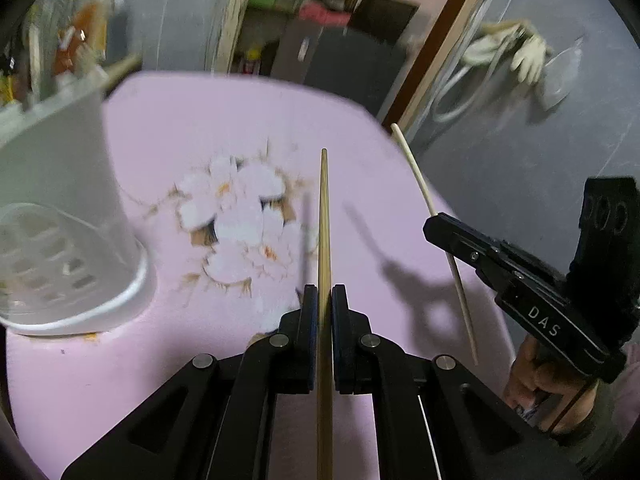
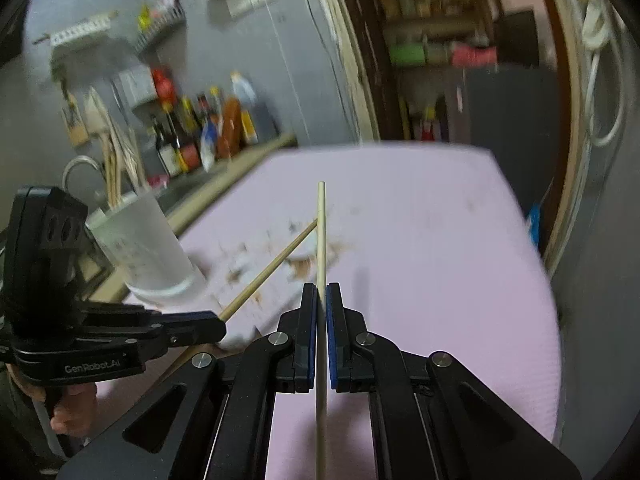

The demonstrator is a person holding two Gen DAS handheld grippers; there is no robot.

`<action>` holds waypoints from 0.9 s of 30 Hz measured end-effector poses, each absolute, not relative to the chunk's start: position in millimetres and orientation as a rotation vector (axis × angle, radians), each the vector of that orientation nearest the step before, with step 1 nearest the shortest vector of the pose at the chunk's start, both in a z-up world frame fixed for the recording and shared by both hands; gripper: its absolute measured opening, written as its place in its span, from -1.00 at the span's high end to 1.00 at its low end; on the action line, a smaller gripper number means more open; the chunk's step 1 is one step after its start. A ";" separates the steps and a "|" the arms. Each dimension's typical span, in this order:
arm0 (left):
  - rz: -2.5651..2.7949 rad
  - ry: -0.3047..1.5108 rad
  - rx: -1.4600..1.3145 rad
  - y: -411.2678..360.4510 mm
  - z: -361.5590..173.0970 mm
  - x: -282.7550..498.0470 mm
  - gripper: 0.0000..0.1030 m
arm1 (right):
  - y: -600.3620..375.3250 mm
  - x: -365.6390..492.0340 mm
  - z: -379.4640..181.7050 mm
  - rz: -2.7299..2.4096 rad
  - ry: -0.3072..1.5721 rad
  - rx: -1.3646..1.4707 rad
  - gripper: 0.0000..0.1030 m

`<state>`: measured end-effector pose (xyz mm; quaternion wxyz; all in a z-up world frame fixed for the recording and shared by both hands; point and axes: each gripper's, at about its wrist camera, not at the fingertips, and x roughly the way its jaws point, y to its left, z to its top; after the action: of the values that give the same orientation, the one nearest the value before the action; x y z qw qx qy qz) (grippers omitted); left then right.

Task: Organize utensils
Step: 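Close the left tool on the other chopstick while the right tool holds its chopstick, then lift both chopsticks upright and carry them over the white holder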

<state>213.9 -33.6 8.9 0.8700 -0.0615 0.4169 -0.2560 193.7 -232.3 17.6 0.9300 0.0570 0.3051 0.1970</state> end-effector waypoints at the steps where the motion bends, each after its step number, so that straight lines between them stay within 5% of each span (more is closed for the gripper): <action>1: -0.533 0.822 -0.130 -30.9 14.7 207.2 0.92 | -231.4 189.4 22.0 0.402 0.588 0.121 0.95; 14: -0.439 0.360 -0.165 -7.7 71.4 162.6 0.92 | -194.0 157.4 84.3 0.417 0.192 0.110 0.95; 27: -0.320 0.198 -0.265 78.6 126.1 188.1 0.92 | -127.6 190.3 130.6 0.593 0.015 0.207 0.95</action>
<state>188.1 78.6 126.1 0.9736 -0.1316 0.0983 -0.1588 190.3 -127.6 130.6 0.9510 0.1019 0.0073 0.2919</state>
